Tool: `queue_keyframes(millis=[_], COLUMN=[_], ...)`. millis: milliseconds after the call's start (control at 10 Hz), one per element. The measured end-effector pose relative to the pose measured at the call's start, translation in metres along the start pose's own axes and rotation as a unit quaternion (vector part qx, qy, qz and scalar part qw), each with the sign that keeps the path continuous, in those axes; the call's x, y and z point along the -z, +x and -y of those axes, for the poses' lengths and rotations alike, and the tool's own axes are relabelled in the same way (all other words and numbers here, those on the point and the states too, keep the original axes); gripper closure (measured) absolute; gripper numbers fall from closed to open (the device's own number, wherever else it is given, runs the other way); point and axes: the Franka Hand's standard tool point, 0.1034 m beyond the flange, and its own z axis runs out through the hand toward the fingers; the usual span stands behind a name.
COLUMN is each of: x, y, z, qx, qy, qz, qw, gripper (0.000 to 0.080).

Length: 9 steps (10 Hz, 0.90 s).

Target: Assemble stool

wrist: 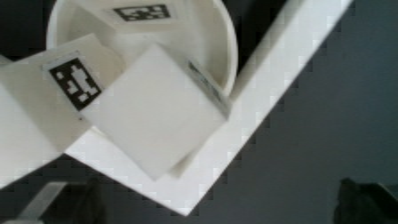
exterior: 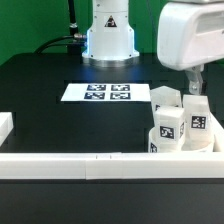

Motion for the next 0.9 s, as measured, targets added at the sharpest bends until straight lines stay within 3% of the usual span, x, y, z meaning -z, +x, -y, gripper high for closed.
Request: queue_keyframes(millis=[400, 900], x=[-0.006, -0.01], y=[0.001, -0.006], z=[-0.001, -0.014], qx=[0.13, 0.303], qy=[0.0, -0.015], qz=[0.015, 0.026], qw=[0.991, 0.952], gripper=[0.015, 0.015])
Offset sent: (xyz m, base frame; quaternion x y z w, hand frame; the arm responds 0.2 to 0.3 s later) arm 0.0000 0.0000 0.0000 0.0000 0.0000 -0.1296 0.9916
